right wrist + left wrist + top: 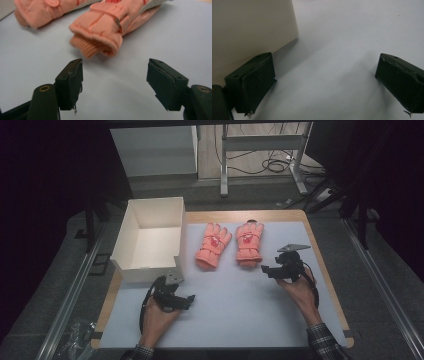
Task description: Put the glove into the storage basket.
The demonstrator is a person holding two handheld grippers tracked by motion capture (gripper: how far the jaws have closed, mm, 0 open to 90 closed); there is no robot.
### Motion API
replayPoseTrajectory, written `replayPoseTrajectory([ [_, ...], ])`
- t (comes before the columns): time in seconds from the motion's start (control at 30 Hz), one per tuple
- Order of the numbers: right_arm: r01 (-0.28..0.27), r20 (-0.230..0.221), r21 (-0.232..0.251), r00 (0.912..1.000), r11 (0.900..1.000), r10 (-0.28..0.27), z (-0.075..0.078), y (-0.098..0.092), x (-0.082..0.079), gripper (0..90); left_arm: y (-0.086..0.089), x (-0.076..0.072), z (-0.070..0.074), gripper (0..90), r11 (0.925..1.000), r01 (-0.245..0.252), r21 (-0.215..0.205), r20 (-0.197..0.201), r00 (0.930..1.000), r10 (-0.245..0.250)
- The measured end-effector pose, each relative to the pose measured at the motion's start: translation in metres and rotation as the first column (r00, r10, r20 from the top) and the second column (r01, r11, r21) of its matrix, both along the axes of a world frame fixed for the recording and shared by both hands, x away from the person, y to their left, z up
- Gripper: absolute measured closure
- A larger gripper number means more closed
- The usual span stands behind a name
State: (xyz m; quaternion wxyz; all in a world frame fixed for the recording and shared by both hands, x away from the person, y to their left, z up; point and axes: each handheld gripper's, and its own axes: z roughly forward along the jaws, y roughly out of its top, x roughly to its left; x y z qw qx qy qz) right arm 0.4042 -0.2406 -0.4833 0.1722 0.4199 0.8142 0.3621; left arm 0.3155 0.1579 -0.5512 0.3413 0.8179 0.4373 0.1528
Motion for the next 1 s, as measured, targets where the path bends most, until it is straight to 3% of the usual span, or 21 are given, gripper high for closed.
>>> replayPoseTrajectory([
  [0.23, 0.030, 0.057, -0.013, 0.9979, 0.999, -0.029, 0.011, 0.009, 0.024, 37.2, 0.000, 0.000, 0.000, 2.7, 1.0000, 0.000, 0.002, 0.001, 1.0000, 0.000],
  [0.47, 0.049, 0.087, 0.016, 0.9949, 0.999, -0.050, 0.024, 0.018, 0.048, 46.0, 0.000, 0.000, 0.000, 2.7, 1.0000, 0.003, 0.005, -0.001, 1.0000, -0.003],
  [0.63, 0.056, 0.089, 0.019, 0.9944, 0.998, -0.057, 0.024, 0.025, 0.067, 52.3, 0.000, 0.000, 0.000, 2.6, 1.0000, 0.003, 0.006, -0.001, 1.0000, -0.003],
  [0.83, 0.081, 0.065, 0.057, 0.9943, 0.995, -0.085, 0.016, 0.026, 0.086, 51.5, 0.000, 0.000, 0.000, 2.7, 1.0000, 0.001, 0.002, 0.001, 1.0000, -0.001],
  [1.0, 0.108, 0.056, 0.072, 0.9921, 0.992, -0.112, 0.008, 0.027, 0.098, 42.8, 0.000, 0.000, 0.000, 2.6, 1.0000, 0.001, 0.001, 0.001, 1.0000, -0.001],
])
